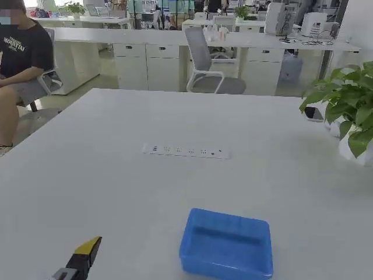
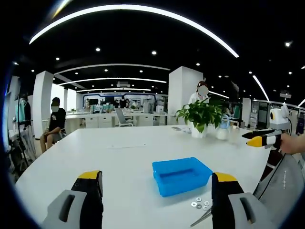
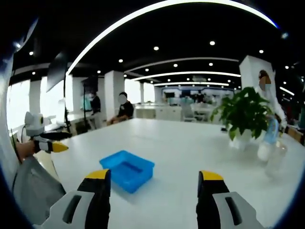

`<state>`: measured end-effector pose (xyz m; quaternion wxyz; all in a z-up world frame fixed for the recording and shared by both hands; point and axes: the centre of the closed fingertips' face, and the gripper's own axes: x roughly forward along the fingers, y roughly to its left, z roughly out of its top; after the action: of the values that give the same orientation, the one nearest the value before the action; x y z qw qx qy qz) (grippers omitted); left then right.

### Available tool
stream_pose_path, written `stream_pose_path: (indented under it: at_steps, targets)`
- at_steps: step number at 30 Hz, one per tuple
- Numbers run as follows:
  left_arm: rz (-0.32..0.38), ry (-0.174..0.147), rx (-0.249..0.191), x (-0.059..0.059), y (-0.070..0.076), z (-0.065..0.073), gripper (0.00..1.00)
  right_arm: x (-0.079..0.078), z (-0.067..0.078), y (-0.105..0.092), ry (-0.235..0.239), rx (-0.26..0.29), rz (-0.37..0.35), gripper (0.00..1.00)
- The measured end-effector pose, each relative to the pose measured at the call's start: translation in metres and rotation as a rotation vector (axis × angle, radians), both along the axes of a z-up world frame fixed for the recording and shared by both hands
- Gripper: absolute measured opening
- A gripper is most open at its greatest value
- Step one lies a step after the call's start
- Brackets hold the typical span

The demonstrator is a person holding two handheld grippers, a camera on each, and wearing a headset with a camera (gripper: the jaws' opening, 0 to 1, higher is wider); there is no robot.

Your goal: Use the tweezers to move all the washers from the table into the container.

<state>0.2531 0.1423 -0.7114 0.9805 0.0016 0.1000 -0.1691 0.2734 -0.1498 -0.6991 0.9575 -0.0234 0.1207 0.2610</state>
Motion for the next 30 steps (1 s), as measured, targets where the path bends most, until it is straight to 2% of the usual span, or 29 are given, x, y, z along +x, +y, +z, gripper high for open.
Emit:
stream_pose_path:
  at_steps: [30]
  targets:
    - [-0.008,0.006,0.002,-0.0010,-0.0027,-0.0003,0.95,0.0005,-0.0021,-0.0029,0.003,-0.010,-0.004,0.71]
